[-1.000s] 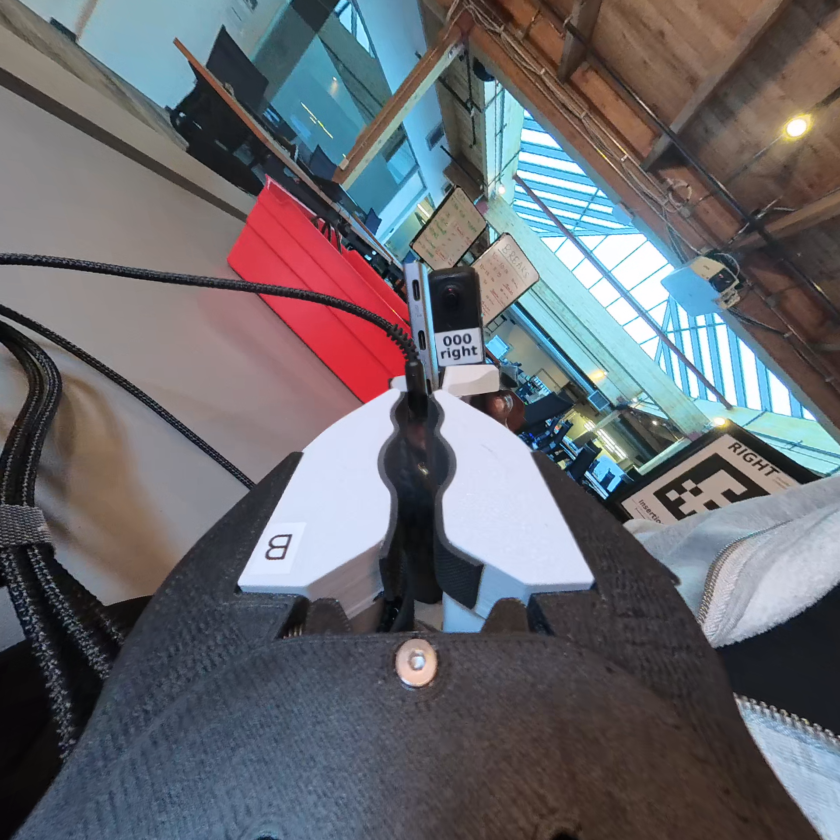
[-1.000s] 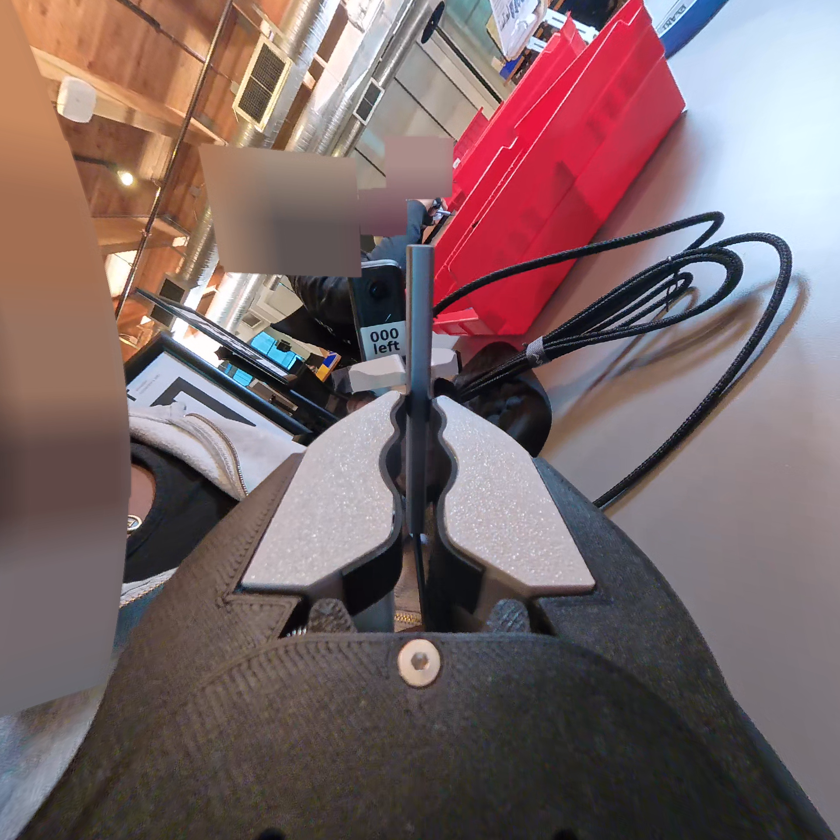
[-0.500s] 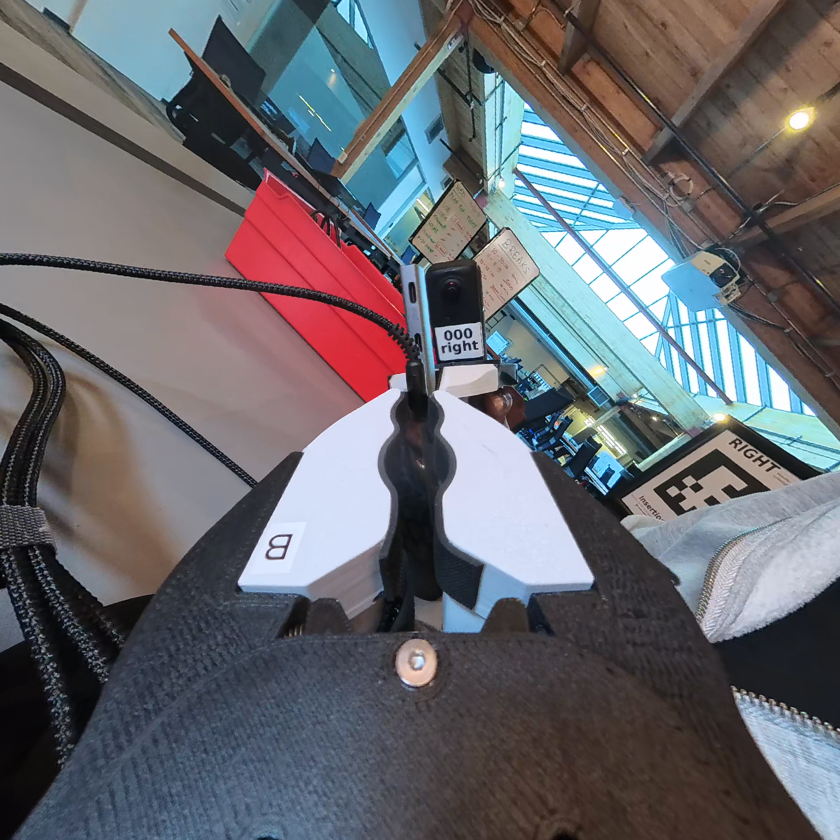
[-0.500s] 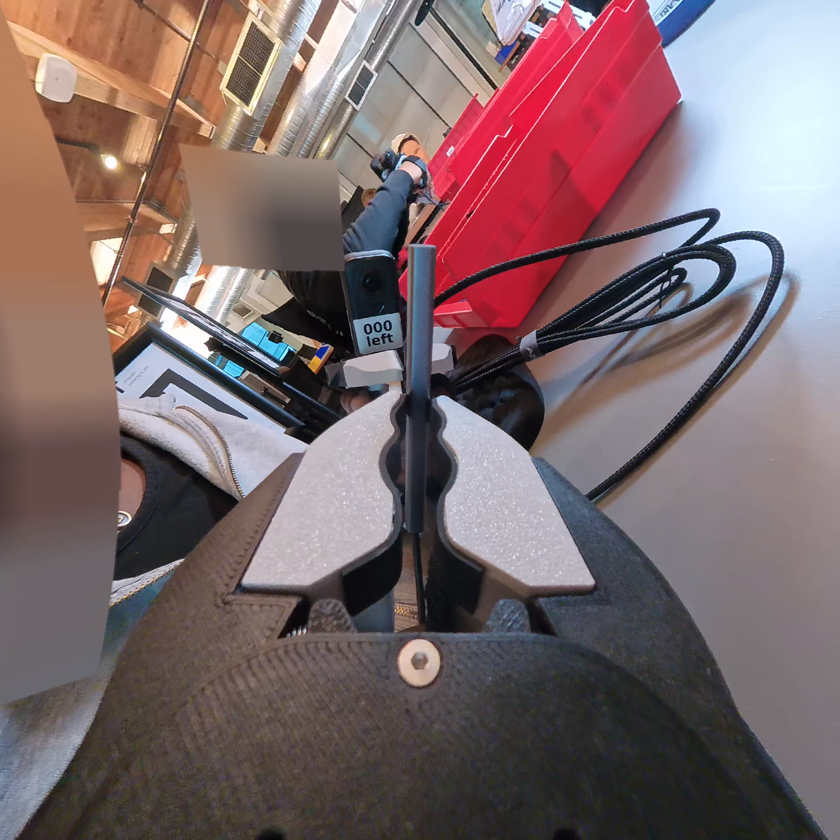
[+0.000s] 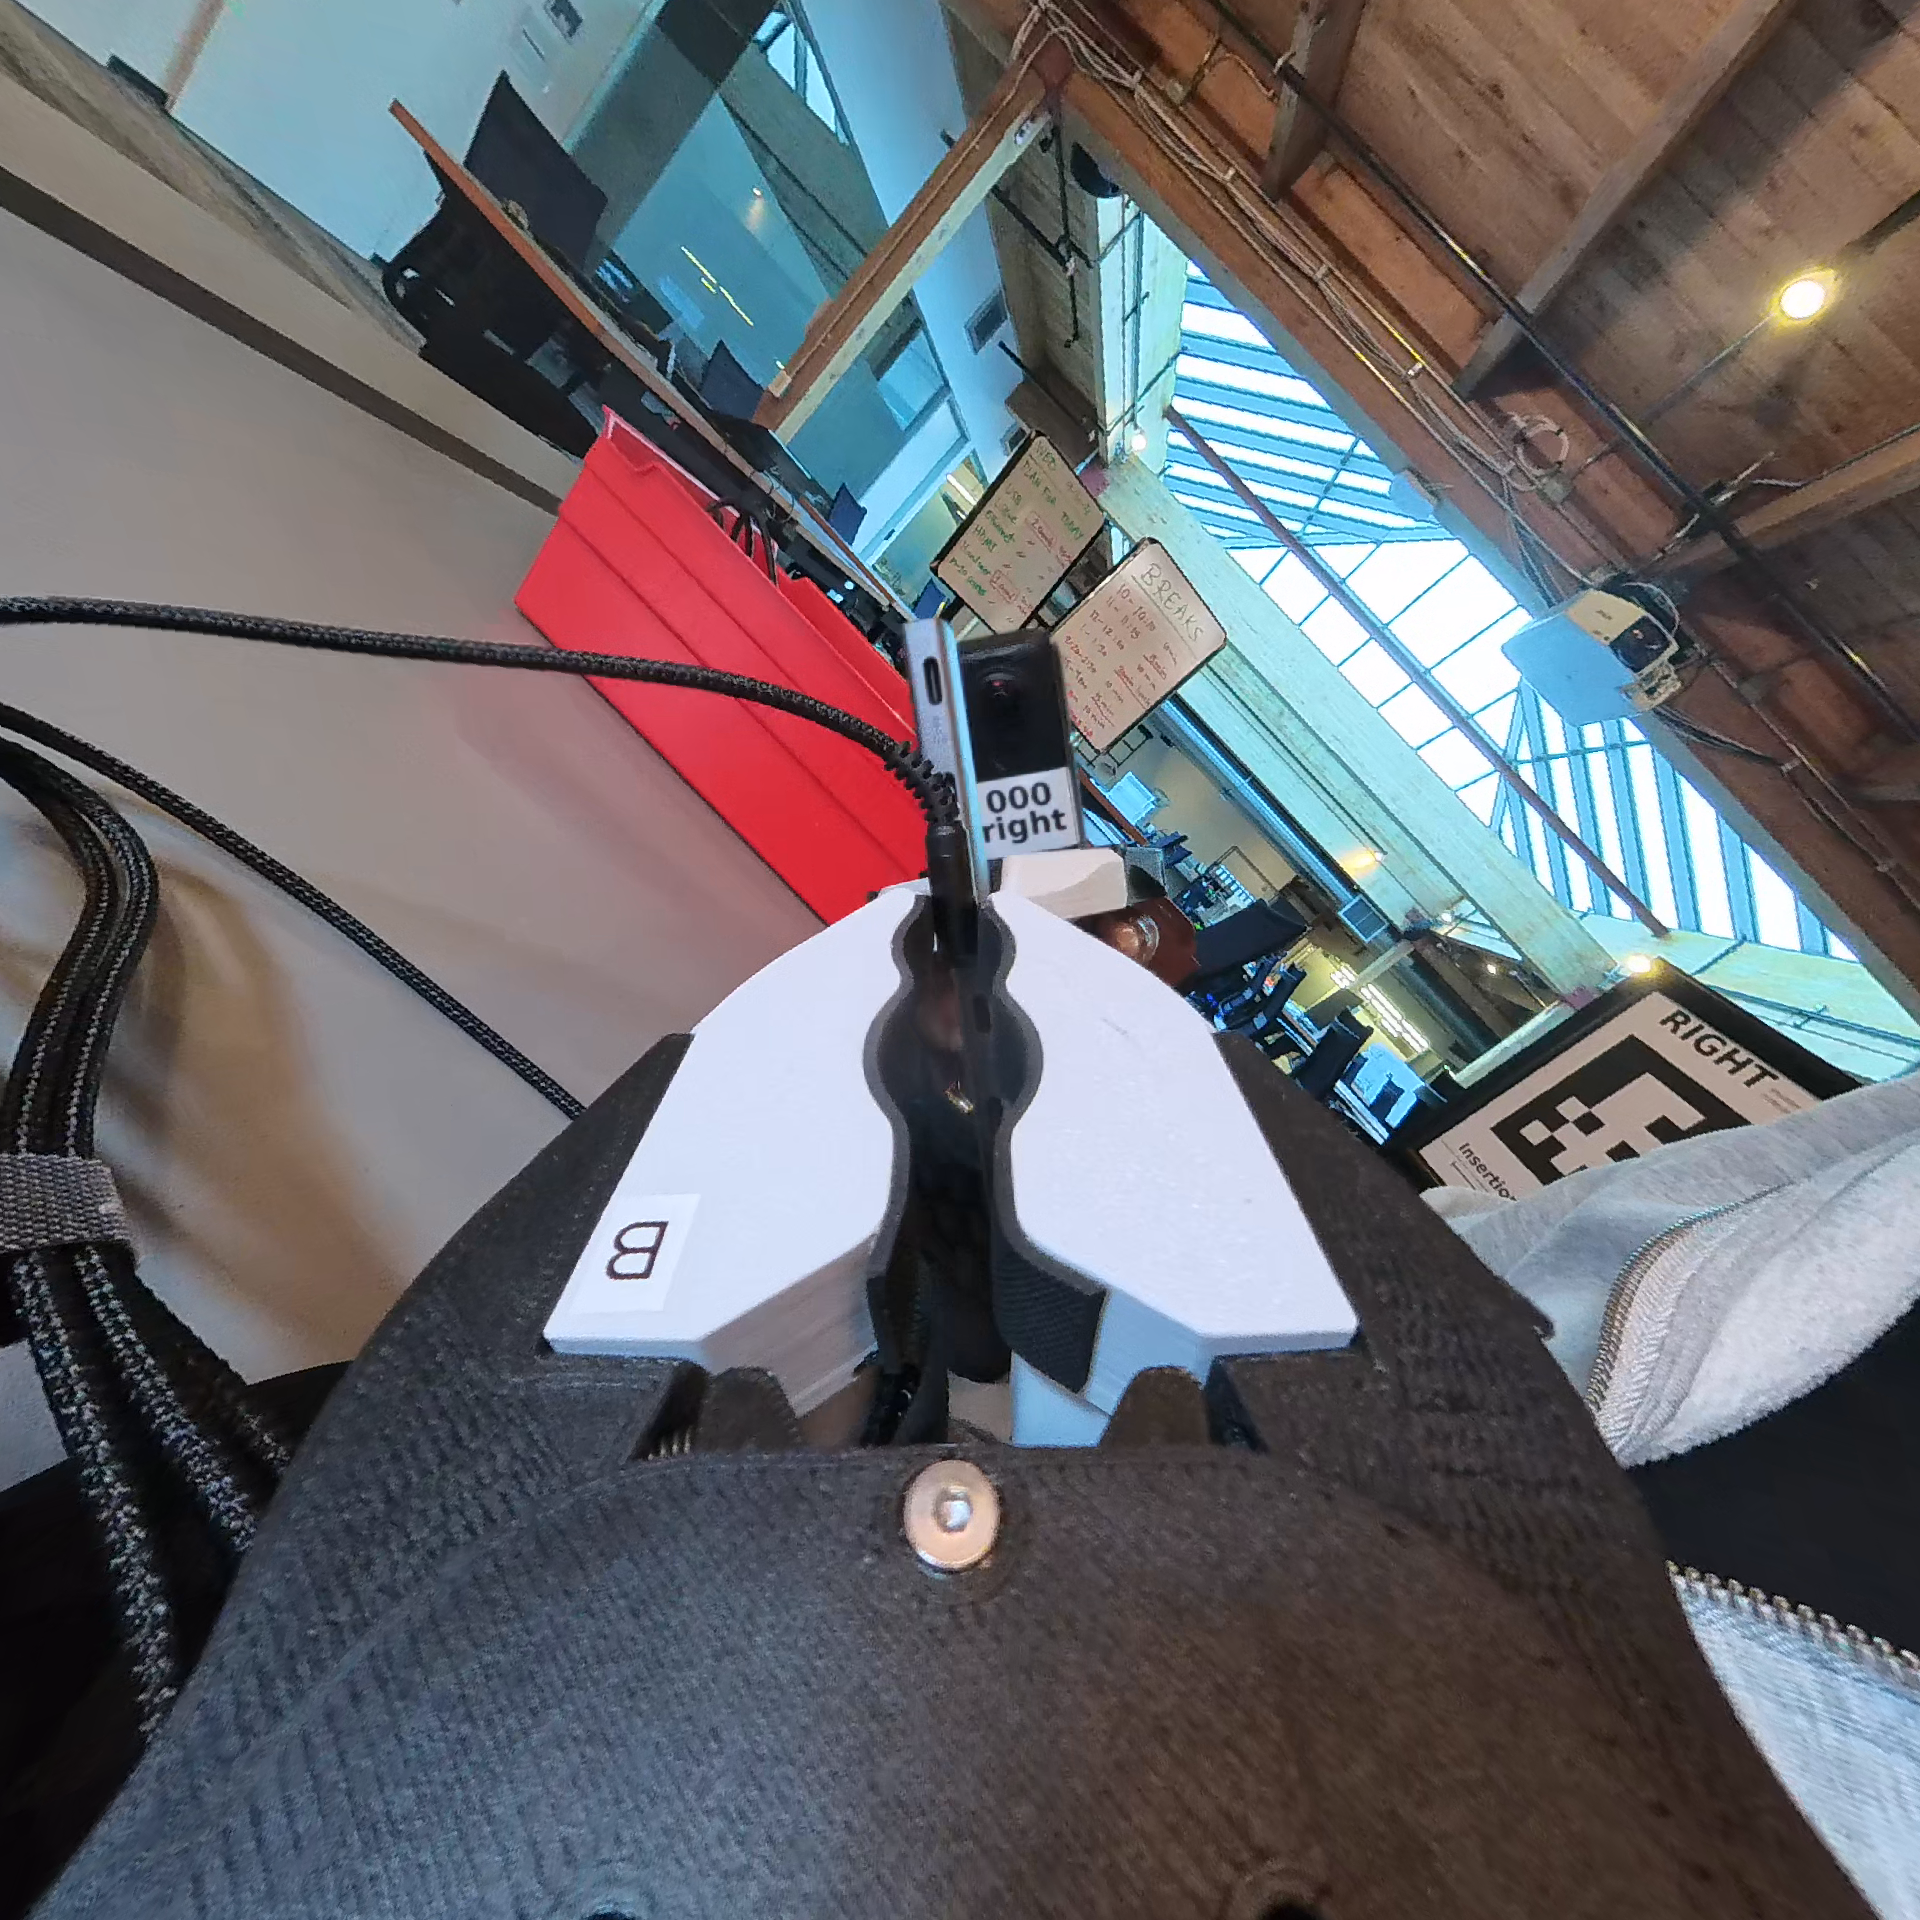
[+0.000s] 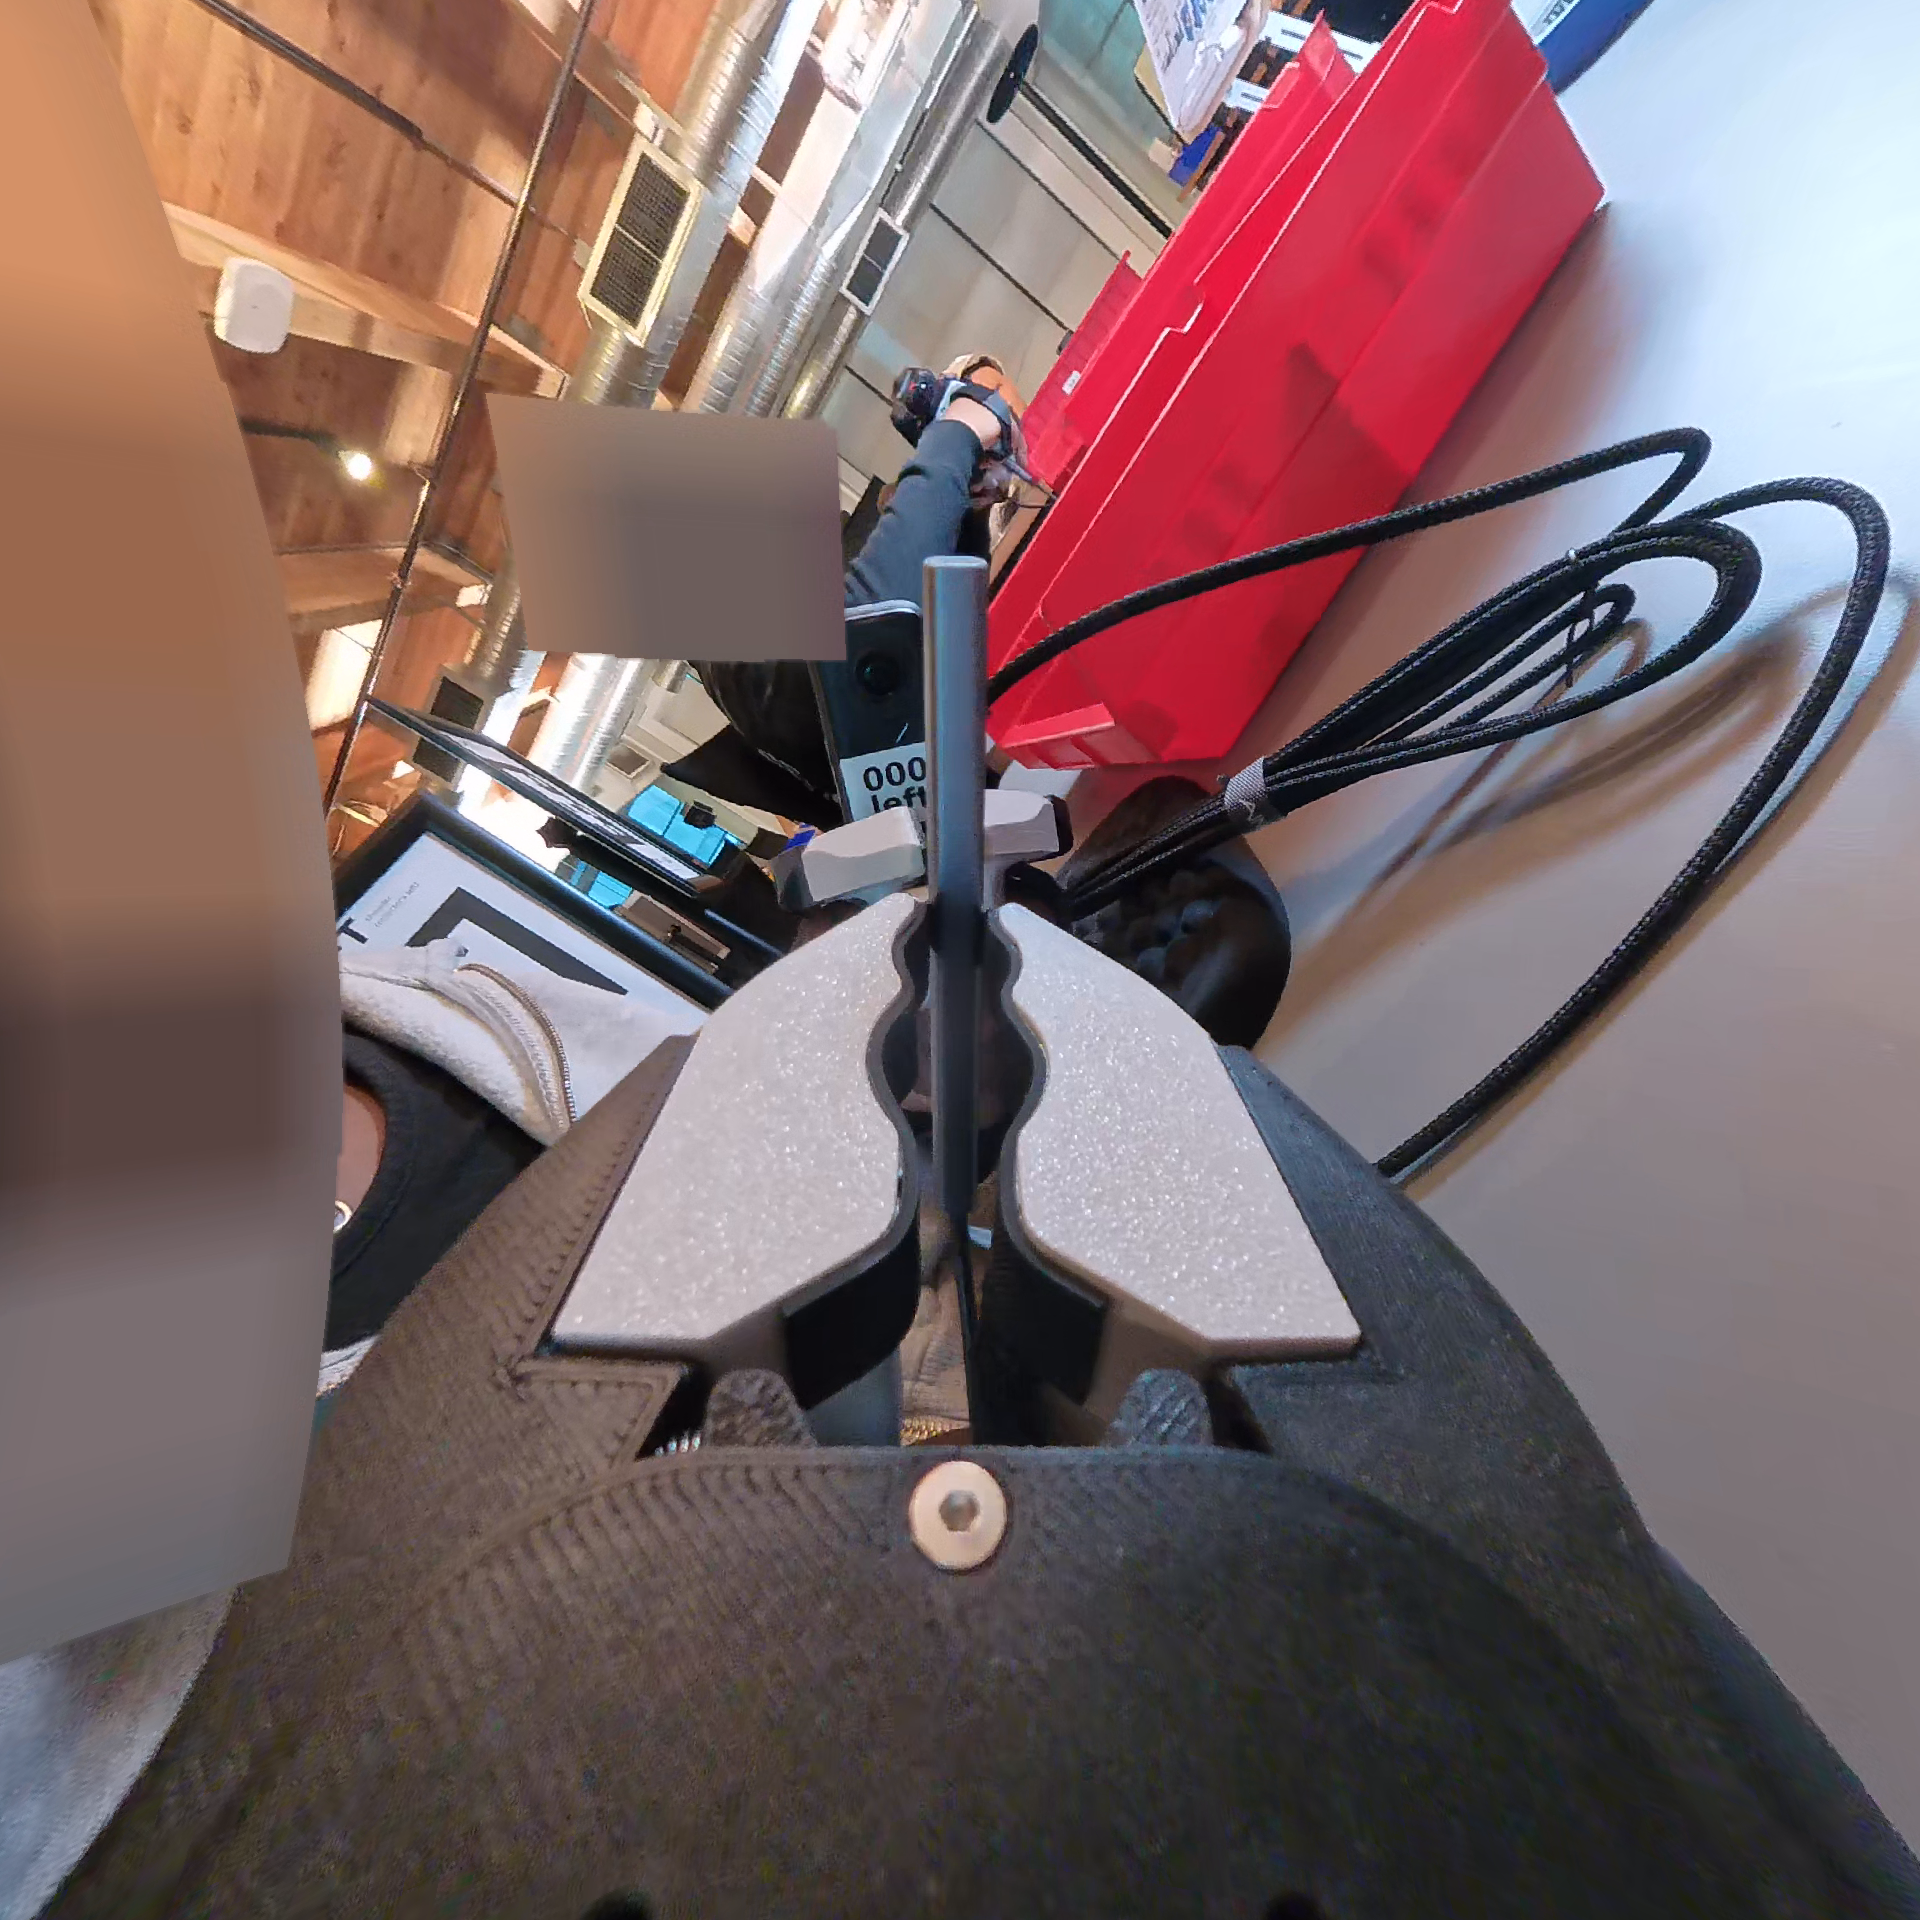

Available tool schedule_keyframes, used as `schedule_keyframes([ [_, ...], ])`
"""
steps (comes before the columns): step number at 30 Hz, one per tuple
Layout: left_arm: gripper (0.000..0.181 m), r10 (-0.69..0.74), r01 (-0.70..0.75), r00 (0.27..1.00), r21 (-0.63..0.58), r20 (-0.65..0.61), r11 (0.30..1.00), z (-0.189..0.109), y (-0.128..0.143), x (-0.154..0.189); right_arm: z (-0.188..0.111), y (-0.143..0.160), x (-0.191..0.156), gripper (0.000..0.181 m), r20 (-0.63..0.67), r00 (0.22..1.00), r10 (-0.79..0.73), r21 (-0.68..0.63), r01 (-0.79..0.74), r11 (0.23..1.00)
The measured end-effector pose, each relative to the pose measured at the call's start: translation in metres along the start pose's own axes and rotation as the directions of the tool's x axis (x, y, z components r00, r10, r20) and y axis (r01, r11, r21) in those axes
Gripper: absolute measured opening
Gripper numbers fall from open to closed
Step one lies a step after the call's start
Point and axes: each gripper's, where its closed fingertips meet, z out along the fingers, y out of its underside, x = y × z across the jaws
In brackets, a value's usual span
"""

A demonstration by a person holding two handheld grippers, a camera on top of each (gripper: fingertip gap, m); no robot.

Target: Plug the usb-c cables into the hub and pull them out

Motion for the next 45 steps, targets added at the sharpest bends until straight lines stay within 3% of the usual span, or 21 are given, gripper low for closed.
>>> schedule_keyframes([
  [7, 0.009, -0.029, 0.026, 0.999, -0.069, -0.043, 0.997, 0.002, 0.007, 0.002, -0.004, 0.004, -0.002, 0.009, -0.011, 1.000, -0.022, -0.068, 0.021, 0.997],
  [13, 0.009, 0.000, -0.006, 0.998, -0.114, -0.056, 0.994, 0.002, 0.013, 0.006, -0.006, 0.009, -0.005, 0.008, -0.040, 0.994, -0.104, -0.248, 0.091, 0.965],
  [19, 0.008, 0.053, -0.063, 0.996, -0.164, -0.067, 0.984, 0.004, 0.021, 0.010, 0.001, 0.039, -0.004, 0.009, -0.042, 0.986, -0.159, -0.479, 0.120, 0.869],
  [21, 0.008, 0.068, -0.079, 0.995, -0.162, -0.072, 0.984, 0.004, 0.021, 0.012, 0.006, 0.040, -0.006, 0.009, -0.015, 0.993, -0.119, -0.457, 0.099, 0.884],
  [25, 0.010, 0.053, -0.063, 0.995, -0.123, -0.084, 0.990, 0.004, 0.013, 0.015, 0.007, 0.024, -0.011, 0.009, -0.007, 0.989, -0.149, -0.363, 0.136, 0.922],
  [27, 0.022, 0.034, -0.047, 0.991, -0.106, -0.127, 0.993, 0.002, 0.011, 0.022, 0.002, 0.006, -0.021, 0.009, 0.014, 0.989, -0.149, -0.280, 0.147, 0.949],
  [31, 0.025, -0.027, 0.028, 0.982, 0.003, -0.186, 1.000, -0.006, -0.005, 0.030, -0.012, -0.030, -0.037, 0.009, 0.006, 0.980, -0.200, -0.168, 0.199, 0.966],
  [40, 0.038, 0.080, -0.076, 0.991, 0.039, -0.108, 0.996, -0.006, -0.011, 0.031, -0.029, -0.096, -0.059, 0.009, -0.139, 0.906, -0.399, -0.279, 0.350, 0.894],
  [43, 0.038, 0.101, -0.090, 0.989, 0.105, -0.108, 0.990, -0.009, -0.021, 0.037, -0.038, -0.125, -0.070, 0.009, -0.191, 0.857, -0.479, -0.340, 0.400, 0.851],
  [45, 0.039, 0.138, -0.120, 0.985, 0.159, -0.102, 0.980, -0.014, -0.030, 0.041, -0.042, -0.128, -0.076, 0.009, -0.179, 0.855, -0.486, -0.417, 0.382, 0.825],
])
